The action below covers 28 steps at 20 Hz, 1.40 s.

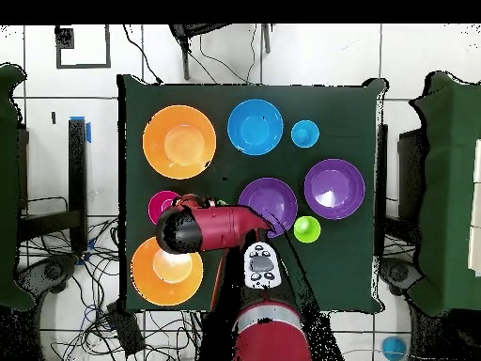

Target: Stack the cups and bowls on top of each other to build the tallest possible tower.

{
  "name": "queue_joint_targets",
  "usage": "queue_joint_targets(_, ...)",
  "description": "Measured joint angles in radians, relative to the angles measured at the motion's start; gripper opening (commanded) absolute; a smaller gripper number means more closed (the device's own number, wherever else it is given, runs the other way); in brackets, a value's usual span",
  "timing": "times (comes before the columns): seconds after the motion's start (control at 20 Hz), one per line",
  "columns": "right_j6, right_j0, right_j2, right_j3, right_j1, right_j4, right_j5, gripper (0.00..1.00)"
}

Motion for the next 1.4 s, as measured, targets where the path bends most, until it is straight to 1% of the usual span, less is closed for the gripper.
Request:
queue_joint_targets(0.1, 0.000, 0.004, 0.002, 0.003, -0.017, 0.005, 0.000, 1.00)
queue_joint_targets(0.15, 0.000, 0.005, 0.007, 0.008, -0.038, 0.013, 0.000, 1.00)
queue_joint_targets(0.35, 0.000, 0.005, 0.018, 0.011, -0.065, 0.031, 0.000, 1.00)
queue_joint_targets(0.65, 0.000, 0.005, 0.035, 0.011, -0.082, 0.052, 0.000, 1.00)
queue_joint_targets(1.1, 0.000, -0.008, 0.066, 0.017, -0.085, 0.075, 0.000, 1.00)
queue_joint_targets(1.4, 0.001, -0.005, 0.082, 0.051, -0.106, 0.100, 0.000, 1.00)
